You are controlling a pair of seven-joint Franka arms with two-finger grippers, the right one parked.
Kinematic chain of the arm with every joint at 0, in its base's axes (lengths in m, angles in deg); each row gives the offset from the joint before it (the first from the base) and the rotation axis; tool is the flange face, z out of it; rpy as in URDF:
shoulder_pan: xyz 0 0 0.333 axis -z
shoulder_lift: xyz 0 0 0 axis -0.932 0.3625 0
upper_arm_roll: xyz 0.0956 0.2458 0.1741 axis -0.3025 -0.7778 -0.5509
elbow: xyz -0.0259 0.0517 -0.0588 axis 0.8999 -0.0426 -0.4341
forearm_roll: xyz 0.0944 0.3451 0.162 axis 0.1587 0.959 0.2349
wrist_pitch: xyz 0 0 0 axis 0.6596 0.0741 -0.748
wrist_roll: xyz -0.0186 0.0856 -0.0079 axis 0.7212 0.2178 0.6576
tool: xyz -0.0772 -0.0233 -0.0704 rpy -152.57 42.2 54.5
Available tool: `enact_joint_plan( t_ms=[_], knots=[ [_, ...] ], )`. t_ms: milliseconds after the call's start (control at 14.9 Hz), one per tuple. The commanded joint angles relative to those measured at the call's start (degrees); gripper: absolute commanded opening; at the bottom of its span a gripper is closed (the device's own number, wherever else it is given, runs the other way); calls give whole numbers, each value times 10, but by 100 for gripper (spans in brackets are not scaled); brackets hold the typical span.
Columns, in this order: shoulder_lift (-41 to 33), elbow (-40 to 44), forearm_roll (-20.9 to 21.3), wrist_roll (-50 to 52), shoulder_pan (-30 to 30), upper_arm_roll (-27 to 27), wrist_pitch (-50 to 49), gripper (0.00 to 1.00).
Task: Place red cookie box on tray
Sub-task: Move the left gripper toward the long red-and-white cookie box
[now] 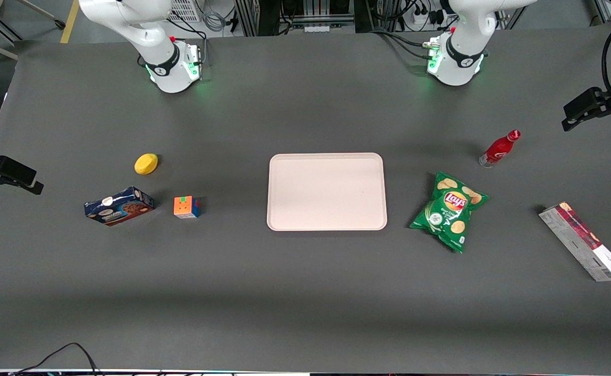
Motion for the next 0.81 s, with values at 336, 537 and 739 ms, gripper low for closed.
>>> enact_joint_plan(
  t_ms=[336, 537, 739],
  knots=[
    [18, 14, 4, 3, -16, 3, -1, 100],
    [35, 8, 18, 11, -28, -5, -1, 100],
    [73, 1, 19, 33, -1, -88, 32, 100]
  ],
)
